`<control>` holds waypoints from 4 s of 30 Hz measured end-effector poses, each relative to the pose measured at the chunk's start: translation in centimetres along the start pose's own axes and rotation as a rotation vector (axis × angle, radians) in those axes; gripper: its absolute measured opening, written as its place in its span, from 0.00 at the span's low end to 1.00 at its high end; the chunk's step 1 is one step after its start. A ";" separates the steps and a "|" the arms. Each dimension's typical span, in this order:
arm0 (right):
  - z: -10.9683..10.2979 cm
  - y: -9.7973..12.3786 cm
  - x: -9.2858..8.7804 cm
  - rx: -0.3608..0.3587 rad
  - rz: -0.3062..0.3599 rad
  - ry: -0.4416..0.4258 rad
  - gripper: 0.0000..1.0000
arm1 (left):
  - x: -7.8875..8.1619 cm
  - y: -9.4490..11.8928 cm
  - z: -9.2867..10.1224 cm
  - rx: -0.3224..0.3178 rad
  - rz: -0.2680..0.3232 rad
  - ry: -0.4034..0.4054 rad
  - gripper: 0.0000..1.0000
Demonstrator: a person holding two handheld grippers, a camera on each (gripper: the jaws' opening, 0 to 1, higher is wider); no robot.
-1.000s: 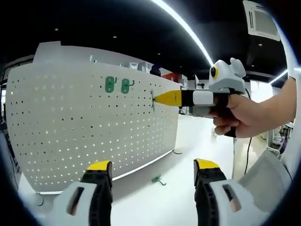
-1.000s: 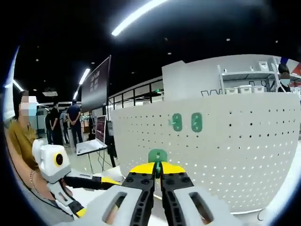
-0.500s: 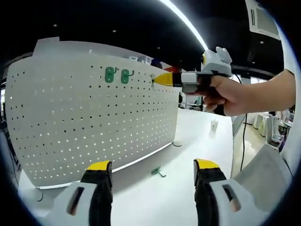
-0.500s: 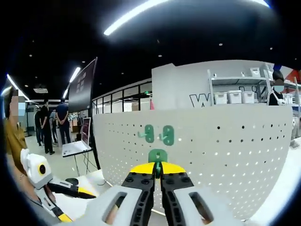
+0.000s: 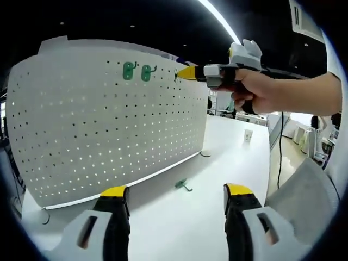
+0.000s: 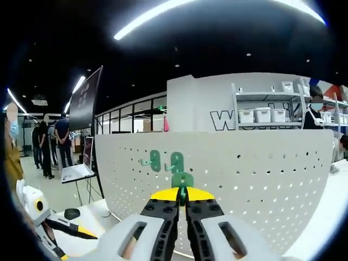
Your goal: Insert the hook assembly into the mounting plate slot until the hook locks in place.
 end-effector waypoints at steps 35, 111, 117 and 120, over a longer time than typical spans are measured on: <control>2.4 -4.1 1.5 -0.121 0.073 0.068 0.01 | -0.6 0.3 0.2 -0.010 -0.031 0.015 0.69; 0.6 -3.6 -0.6 -0.067 0.026 0.008 0.46 | -0.7 0.6 0.4 -0.006 -0.016 0.034 0.67; -0.1 -3.4 -0.2 -0.026 0.055 0.007 0.52 | -0.7 0.6 0.3 -0.005 -0.014 0.033 0.67; -0.5 -3.6 -0.1 0.008 0.066 -0.009 0.53 | -0.7 0.6 0.3 -0.005 -0.013 0.034 0.67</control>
Point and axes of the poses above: the point that each gripper's makers call its tool centre point, and the gripper's own axes: y roughly backward along the fingers, z roughly to its right, x roughly out of its top, the point moved 6 cm from there along y, roughly backward along the fingers
